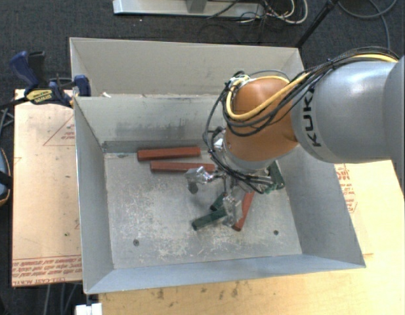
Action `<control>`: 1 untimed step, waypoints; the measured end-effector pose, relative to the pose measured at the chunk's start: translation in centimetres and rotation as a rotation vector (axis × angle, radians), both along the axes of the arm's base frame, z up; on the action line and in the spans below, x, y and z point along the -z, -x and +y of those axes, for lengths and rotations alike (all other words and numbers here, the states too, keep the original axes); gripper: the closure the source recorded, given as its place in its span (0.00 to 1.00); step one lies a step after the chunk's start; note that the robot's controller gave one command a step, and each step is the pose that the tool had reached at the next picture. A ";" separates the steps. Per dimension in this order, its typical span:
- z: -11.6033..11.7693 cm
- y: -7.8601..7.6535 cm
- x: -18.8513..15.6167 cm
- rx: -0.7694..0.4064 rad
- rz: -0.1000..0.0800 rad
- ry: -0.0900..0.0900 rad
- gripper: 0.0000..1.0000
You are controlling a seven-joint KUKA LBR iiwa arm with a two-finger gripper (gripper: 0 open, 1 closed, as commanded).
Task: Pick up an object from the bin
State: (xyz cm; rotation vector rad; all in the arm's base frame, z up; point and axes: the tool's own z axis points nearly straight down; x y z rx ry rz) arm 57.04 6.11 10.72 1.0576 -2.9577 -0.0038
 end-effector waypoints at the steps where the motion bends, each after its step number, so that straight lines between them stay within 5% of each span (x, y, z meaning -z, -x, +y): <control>1: 1.5 3.4 3.5 -0.111 -0.006 0.001 1.00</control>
Offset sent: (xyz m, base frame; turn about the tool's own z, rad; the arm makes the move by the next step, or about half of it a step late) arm 0.0000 0.0000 0.0000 0.0000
